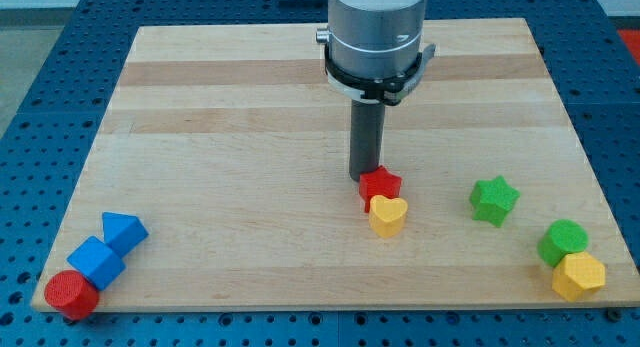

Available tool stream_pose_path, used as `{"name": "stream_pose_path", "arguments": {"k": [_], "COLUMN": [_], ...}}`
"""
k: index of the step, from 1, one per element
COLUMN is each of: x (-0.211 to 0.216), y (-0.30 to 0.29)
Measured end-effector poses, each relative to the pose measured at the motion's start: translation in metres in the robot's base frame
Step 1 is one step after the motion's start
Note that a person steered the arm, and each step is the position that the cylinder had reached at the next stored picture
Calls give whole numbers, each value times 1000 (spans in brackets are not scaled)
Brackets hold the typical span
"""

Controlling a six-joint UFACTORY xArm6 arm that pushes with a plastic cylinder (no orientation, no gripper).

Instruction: Push the red star along with green star towards right a bit

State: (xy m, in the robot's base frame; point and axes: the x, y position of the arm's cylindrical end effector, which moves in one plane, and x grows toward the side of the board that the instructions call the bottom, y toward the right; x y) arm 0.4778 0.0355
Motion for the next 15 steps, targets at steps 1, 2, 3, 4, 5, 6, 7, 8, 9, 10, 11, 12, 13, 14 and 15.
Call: {"name": "stream_pose_path", "arguments": {"k": [1, 2, 3, 4, 5, 6, 7, 8, 9, 10, 11, 12, 13, 14, 15], "x": [1, 1, 7, 13, -2, -31, -43, -22, 16, 22, 9, 7, 4, -29, -23], "y": [7, 19, 47, 78, 72, 33, -10, -25, -23, -15, 19, 61, 80, 73, 30]}}
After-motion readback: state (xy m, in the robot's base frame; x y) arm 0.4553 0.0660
